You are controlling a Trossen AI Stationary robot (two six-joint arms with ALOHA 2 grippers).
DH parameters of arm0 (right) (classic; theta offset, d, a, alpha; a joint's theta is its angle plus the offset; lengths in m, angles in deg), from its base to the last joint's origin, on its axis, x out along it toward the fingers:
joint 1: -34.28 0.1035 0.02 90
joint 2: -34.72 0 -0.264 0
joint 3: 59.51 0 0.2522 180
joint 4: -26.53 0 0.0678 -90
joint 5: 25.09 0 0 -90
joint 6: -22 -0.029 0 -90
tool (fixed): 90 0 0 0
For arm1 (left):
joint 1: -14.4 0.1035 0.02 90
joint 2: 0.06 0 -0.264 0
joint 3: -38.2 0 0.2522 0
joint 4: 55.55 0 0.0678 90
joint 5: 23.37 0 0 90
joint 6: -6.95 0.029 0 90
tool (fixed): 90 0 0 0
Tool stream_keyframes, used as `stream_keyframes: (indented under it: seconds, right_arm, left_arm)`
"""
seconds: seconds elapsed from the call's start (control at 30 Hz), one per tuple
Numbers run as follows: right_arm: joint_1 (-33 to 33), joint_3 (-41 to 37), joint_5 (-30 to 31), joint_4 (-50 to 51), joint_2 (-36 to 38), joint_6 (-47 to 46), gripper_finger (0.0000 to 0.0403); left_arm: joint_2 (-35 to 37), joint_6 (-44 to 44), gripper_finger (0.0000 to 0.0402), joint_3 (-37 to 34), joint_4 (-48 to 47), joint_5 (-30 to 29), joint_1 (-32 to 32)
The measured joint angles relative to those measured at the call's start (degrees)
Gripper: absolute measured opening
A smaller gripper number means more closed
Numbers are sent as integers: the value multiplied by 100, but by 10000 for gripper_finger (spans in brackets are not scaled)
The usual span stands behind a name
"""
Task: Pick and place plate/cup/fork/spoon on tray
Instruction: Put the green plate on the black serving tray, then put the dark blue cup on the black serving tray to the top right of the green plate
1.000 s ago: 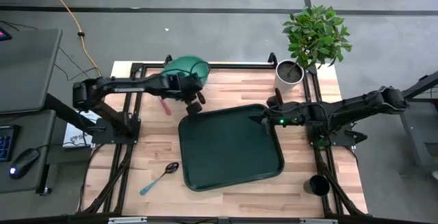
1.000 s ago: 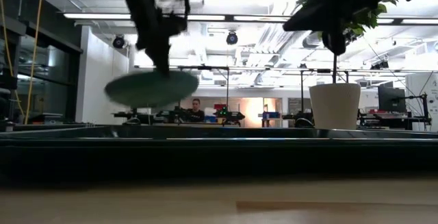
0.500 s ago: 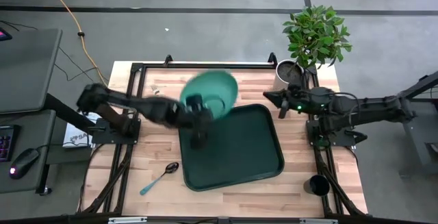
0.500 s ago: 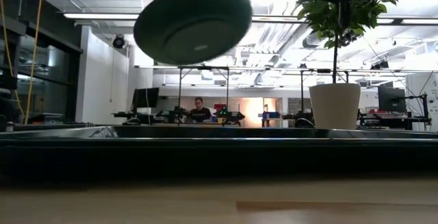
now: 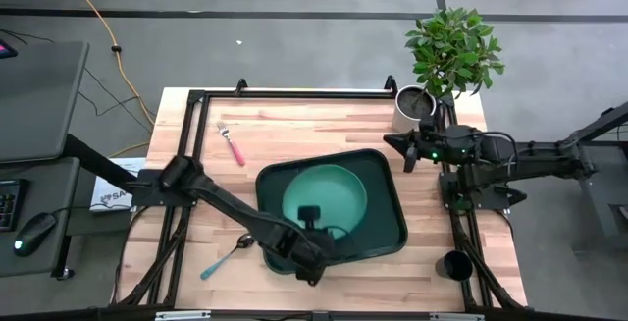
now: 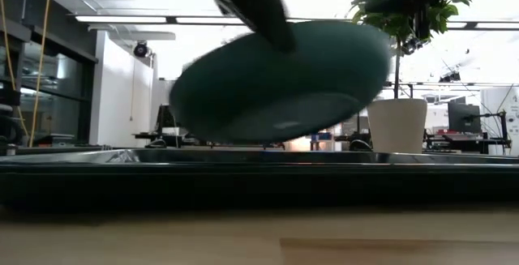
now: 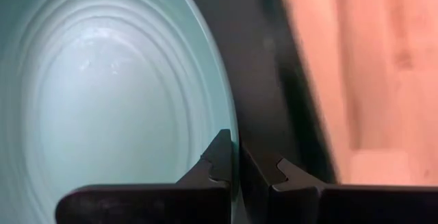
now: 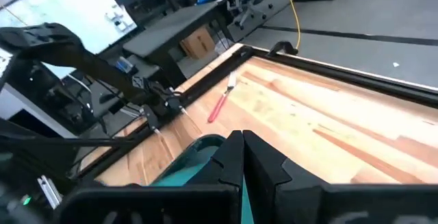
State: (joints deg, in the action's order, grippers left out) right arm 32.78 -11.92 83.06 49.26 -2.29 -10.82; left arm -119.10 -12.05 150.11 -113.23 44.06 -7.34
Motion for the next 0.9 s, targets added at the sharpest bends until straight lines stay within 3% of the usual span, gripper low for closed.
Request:
stream_keyframes:
  seconds: [0.3,0.5,0.9]
  right_arm:
    - [2,0,-73,137,-120,-263,0]
    - [2,0,-685,142,-187,-355,0]
    - [2,0,-1126,131,-197,-472,0]
  left_arm:
    - [-520,225,0,2,115,136,34]
    - [-622,236,8,0,297,266,76]
    - [-601,132,106,-2,464,922,280]
